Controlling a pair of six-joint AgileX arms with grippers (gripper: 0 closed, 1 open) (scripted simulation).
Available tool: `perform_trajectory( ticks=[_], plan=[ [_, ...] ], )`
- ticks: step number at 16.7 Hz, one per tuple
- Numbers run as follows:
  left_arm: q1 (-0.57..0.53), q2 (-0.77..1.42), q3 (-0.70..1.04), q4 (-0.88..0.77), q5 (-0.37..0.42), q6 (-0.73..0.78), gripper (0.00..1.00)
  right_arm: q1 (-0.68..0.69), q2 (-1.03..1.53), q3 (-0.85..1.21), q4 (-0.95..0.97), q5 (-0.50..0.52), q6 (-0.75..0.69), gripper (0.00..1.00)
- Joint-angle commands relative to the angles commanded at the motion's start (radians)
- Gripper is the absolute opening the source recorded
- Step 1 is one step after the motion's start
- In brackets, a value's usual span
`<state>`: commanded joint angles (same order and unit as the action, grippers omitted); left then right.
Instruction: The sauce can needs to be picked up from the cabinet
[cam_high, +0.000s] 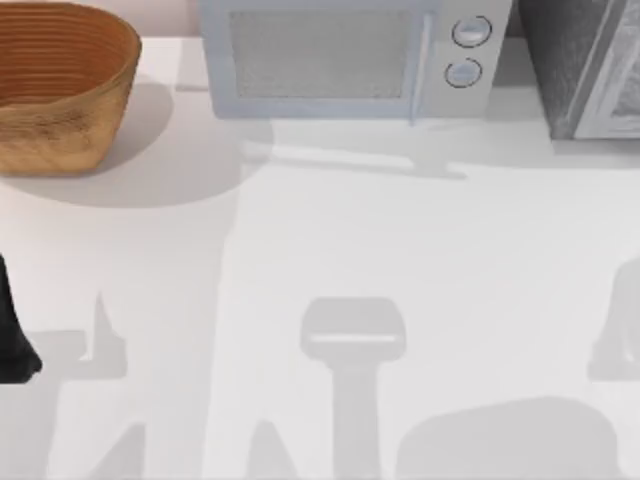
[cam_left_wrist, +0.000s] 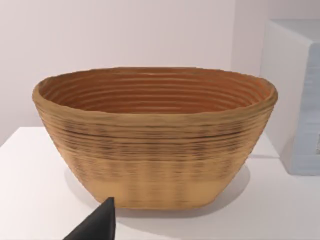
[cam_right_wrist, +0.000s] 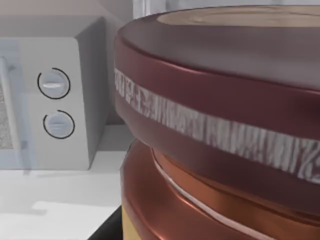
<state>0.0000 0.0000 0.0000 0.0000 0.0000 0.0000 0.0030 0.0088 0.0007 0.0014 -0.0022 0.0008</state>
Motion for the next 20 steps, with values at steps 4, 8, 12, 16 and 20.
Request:
perform_trajectory(
  ticks=[4, 8, 12, 16, 20],
  plan=[
    [0.000, 0.000, 0.000, 0.000, 0.000, 0.000, 1.00, -0.020, 0.105, 0.039, 0.086, -0.054, -0.003, 0.00],
    [0.000, 0.000, 0.000, 0.000, 0.000, 0.000, 1.00, -0.047, 0.290, 0.096, 0.222, -0.150, -0.004, 0.00],
    [0.000, 0.000, 0.000, 0.000, 0.000, 0.000, 1.00, -0.077, 0.486, 0.148, 0.354, -0.247, 0.003, 0.00],
    [0.000, 0.000, 0.000, 0.000, 0.000, 0.000, 1.00, -0.109, 0.676, 0.199, 0.483, -0.338, 0.016, 0.00],
    [0.000, 0.000, 0.000, 0.000, 0.000, 0.000, 1.00, -0.137, 0.857, 0.261, 0.623, -0.434, 0.015, 0.00]
  ],
)
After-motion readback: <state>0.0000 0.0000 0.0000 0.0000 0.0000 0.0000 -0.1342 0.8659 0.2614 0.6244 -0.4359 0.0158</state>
